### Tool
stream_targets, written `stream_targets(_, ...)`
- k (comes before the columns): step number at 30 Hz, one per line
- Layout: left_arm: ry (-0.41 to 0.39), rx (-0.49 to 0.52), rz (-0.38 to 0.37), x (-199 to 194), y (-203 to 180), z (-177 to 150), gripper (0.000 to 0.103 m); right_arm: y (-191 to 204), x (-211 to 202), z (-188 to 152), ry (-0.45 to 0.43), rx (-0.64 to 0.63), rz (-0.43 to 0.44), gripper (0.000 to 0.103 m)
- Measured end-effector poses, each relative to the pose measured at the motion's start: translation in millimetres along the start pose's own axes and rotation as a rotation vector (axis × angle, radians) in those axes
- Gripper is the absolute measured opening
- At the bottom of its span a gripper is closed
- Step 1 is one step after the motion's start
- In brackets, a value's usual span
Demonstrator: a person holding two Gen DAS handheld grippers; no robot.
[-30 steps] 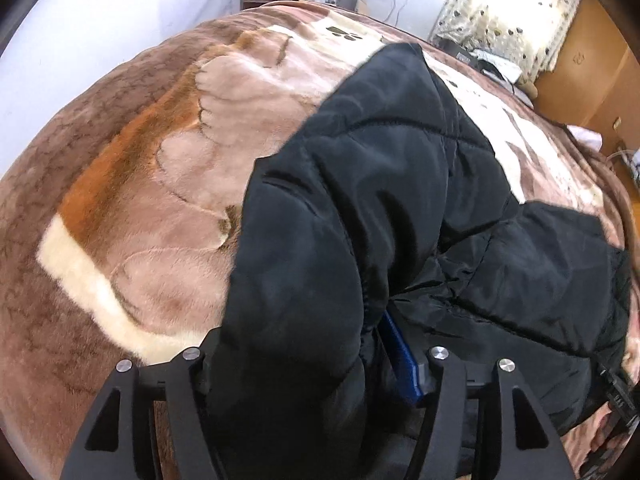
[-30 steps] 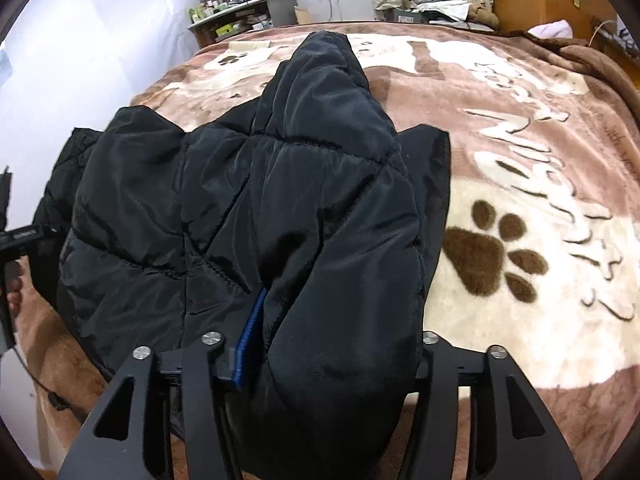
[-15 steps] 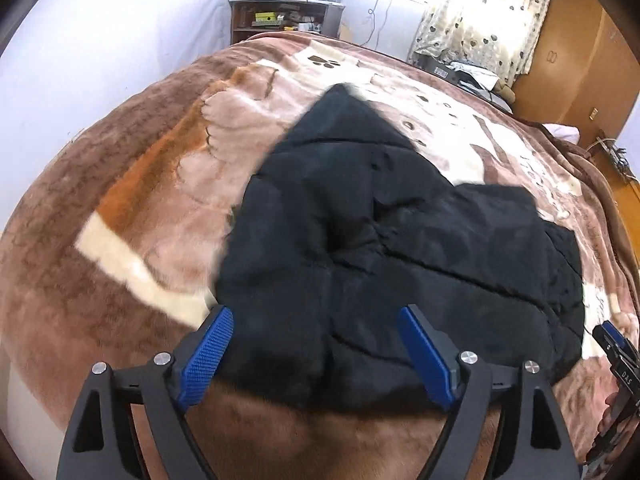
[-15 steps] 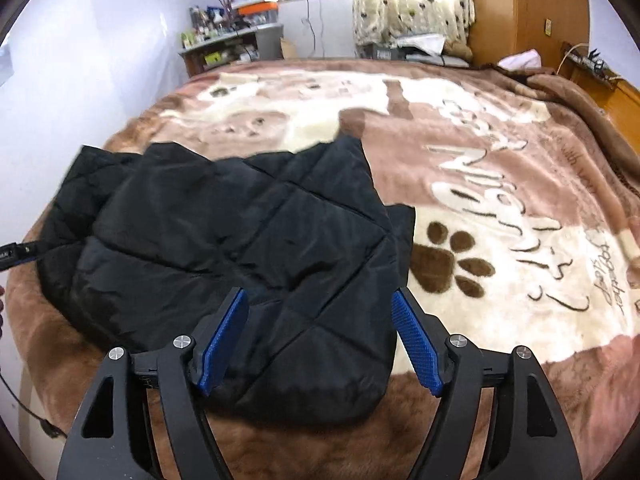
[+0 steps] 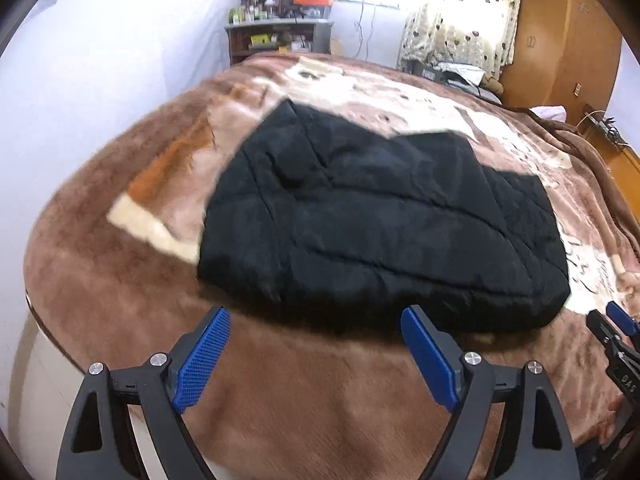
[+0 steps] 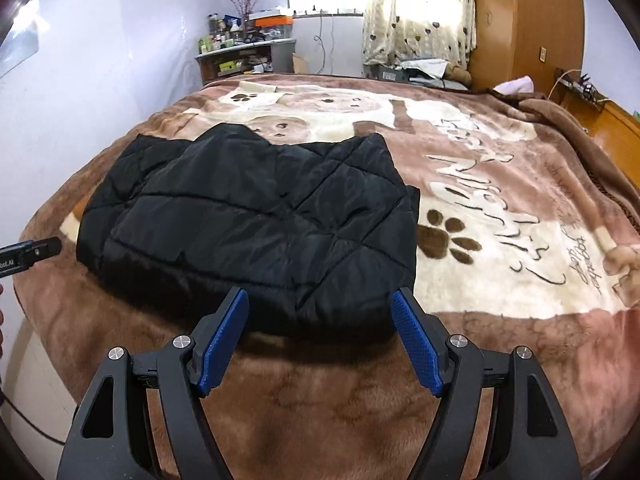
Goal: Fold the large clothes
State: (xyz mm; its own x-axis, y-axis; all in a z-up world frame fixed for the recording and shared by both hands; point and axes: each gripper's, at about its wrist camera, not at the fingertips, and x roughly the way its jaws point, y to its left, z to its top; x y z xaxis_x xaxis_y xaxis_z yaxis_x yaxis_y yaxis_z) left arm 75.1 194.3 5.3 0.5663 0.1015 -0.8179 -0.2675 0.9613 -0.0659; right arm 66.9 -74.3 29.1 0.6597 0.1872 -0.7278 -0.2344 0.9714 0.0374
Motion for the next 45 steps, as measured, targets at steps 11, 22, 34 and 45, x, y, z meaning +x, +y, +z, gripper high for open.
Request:
stream_targets(11,-0.03,0.108,0.098,-10,-42,-44,0.087,6,-17,-29,0.014,0.052,-0.003,0.074)
stream_targets(22,-0.03,0.094,0.006,-25,-66,-58,0.087,11,-26,-39,0.023,0.071,-0.004,0.074)
stream_targets(34,-0.091,0.099,0.035,-40,-70,-60,0.087,17,-31,-41,0.011,0.063,-0.004,0.074)
stream_targets(45,-0.117,0.082,0.027,-46,-69,-63,0.087,17,-33,-42,0.01,0.061,0.0,0.074)
